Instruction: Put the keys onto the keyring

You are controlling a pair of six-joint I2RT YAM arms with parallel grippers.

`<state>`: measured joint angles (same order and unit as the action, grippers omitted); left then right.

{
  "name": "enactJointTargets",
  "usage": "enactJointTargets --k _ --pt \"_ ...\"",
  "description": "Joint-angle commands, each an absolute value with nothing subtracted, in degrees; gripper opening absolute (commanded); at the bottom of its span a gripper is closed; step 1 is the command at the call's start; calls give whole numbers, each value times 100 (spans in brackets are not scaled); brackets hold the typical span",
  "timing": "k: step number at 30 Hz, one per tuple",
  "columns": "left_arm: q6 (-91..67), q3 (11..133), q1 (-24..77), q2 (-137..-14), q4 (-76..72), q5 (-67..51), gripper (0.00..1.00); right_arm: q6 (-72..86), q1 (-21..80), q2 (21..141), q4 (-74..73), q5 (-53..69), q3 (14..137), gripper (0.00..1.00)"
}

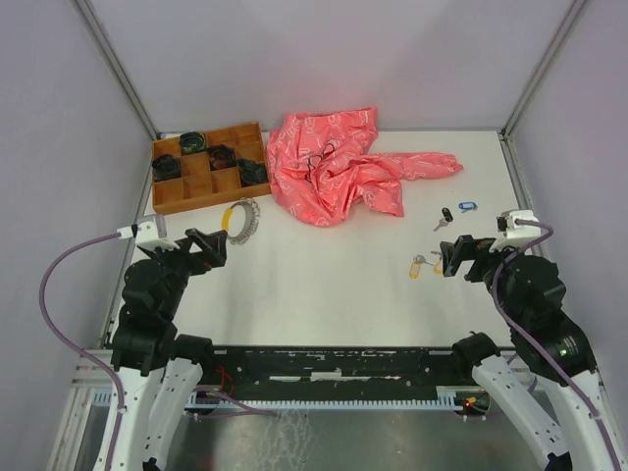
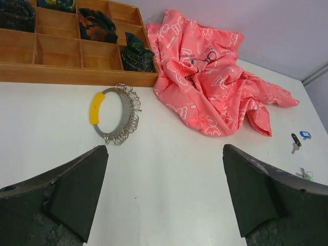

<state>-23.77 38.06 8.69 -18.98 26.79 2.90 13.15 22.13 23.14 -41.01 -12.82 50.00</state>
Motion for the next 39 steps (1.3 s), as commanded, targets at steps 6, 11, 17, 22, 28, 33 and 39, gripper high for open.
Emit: enactJointTargets --k 6,11,17,22,28,33,39 --pt "-2498 3850 844 -2176 2466 146 99 1233 2266 2220 -4277 -1557 5292 100" --pt "-2525 3944 840 -2751 2527 63 99 1197 2263 2299 -4679 -1621 5271 100" --pt "-2794 4166 843 -3899 2429 135 99 1173 2262 2066 -4562 -1489 5093 100" --pt "-3016 4206 843 -5140 1864 81 99 1188 2259 1882 -4503 -1382 4921 100" --pt "-2788 4568 868 -6662 1298 457 94 1141 2323 1737 -4313 -942 4738 100" --pt "-2231 5334 1038 -8117 1380 864 88 1125 2347 1636 -4254 -856 4659 100" --pt "-1687 6508 1301 -9536 1799 1183 83 1094 2344 1608 -4189 -764 4604 100"
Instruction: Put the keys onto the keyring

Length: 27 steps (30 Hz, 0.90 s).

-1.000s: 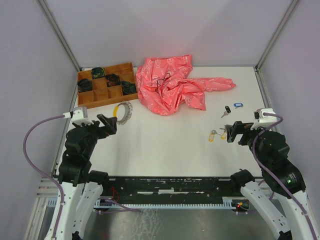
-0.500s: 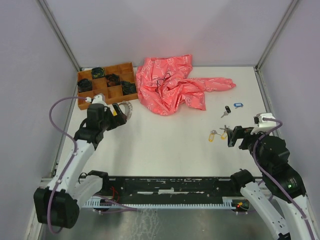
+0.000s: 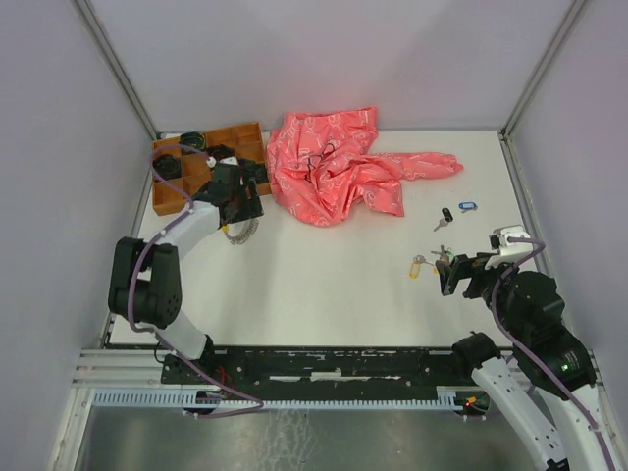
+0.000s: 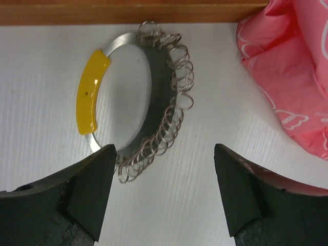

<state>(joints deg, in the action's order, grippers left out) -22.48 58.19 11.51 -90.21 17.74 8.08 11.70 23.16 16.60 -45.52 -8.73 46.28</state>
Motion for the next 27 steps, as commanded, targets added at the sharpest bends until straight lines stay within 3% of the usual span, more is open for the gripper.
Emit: enactJointTargets --k 1,15,22,27 --pt "-1660 6653 1310 -9734 1839 1183 82 1091 2342 1604 -4180 -760 4601 100" --pt "-1566 7715 1267 -11335 2369 929 68 1050 2344 1517 -4089 -705 4552 100" --pt "-1608 7385 1288 -11342 2451 355 48 1037 2348 1453 -4048 -695 4531 100" --pt "-1540 6850 1500 -10999 2451 109 41 1037 2351 1409 -4021 -663 4520 100"
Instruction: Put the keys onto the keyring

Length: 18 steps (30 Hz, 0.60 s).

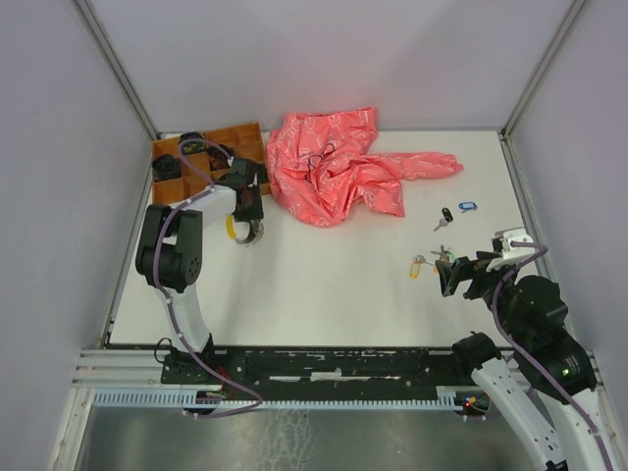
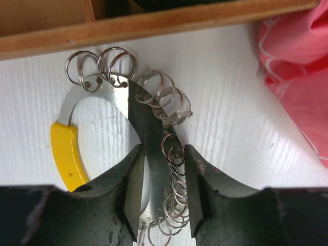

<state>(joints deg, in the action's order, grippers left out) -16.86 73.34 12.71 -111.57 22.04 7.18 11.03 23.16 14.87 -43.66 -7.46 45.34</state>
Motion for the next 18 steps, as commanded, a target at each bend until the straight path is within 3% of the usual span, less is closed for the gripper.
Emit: enactJointTargets --k 1,10,18 --pt "-1538 6754 1580 -10921 2448 59 40 1038 2350 1404 -4010 -653 4518 100" --pt "-1493 6041 2963 -10498 2425 -74 35 1033 2379 1350 -4000 -622 4507 100" --pt "-1442 5800 4719 -10214 2431 -1 36 1014 2384 1344 -3964 -562 4476 100"
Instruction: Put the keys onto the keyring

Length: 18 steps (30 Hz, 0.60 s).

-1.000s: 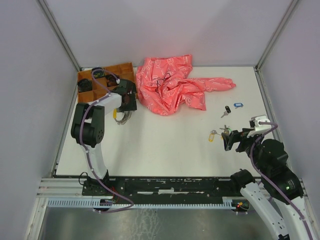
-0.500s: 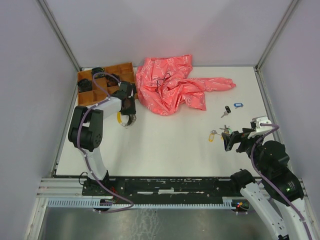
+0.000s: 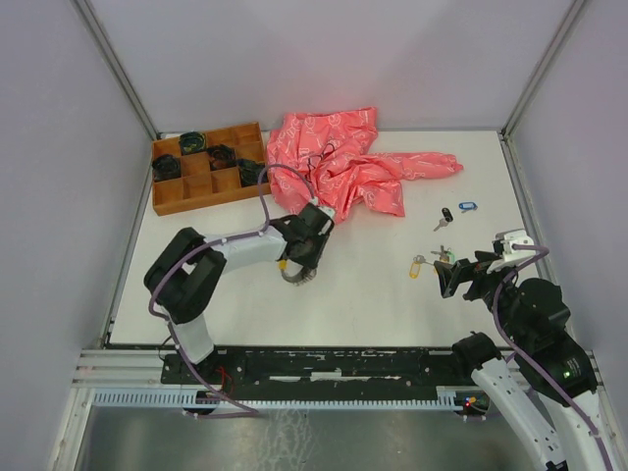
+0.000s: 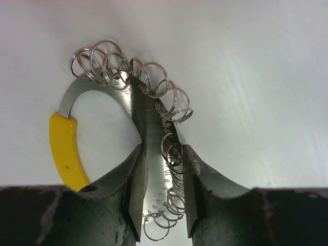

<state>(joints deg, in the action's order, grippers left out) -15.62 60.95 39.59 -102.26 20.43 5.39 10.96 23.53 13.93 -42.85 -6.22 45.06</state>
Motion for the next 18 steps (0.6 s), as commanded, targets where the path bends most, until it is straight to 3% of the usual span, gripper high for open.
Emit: enactJointTargets --k 1,9,18 --pt "-1435 5774 4909 -10179 2434 22 37 1011 2390 1345 -3958 -537 4467 100" --pt "-1437 5472 5747 -9721 2548 478 45 1001 2390 1301 -3819 -381 4244 100" --pt "-1789 4951 5770 -8143 1757 668 67 1002 2389 1345 -3809 -337 4232 100"
